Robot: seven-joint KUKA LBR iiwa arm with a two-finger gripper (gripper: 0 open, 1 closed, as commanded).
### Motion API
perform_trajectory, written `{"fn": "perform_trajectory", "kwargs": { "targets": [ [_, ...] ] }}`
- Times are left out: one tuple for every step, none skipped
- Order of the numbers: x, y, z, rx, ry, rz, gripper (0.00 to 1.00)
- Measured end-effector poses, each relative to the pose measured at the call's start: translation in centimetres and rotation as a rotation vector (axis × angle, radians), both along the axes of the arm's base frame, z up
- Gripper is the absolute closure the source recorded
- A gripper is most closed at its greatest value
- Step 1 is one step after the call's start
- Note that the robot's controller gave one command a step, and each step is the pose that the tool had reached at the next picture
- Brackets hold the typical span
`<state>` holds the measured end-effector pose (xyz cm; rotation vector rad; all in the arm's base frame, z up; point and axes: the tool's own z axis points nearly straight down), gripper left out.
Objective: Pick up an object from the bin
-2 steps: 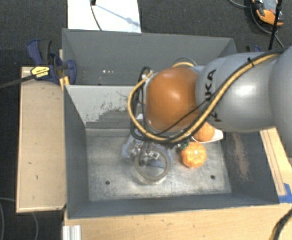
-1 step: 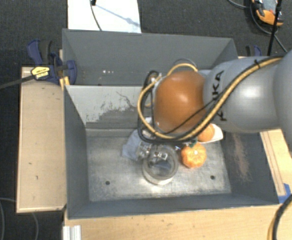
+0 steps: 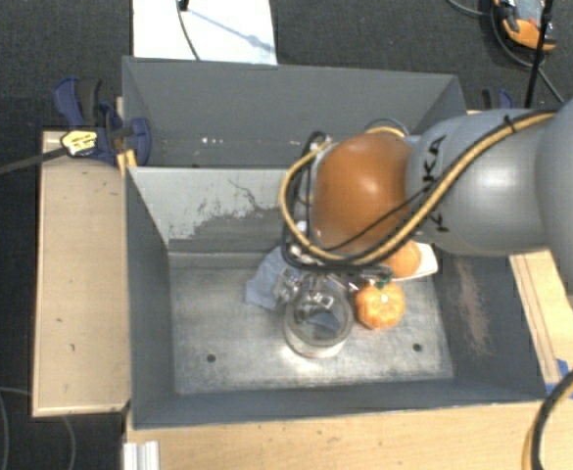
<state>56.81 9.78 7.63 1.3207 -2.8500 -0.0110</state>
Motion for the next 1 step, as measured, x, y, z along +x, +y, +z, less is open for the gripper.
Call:
{"fn": "perform_trajectory", "kwargs": {
  "targets": [
    [-1.13,-0.64,13.59,-0.004,-0.007,0.09,1.0]
  ]
}}
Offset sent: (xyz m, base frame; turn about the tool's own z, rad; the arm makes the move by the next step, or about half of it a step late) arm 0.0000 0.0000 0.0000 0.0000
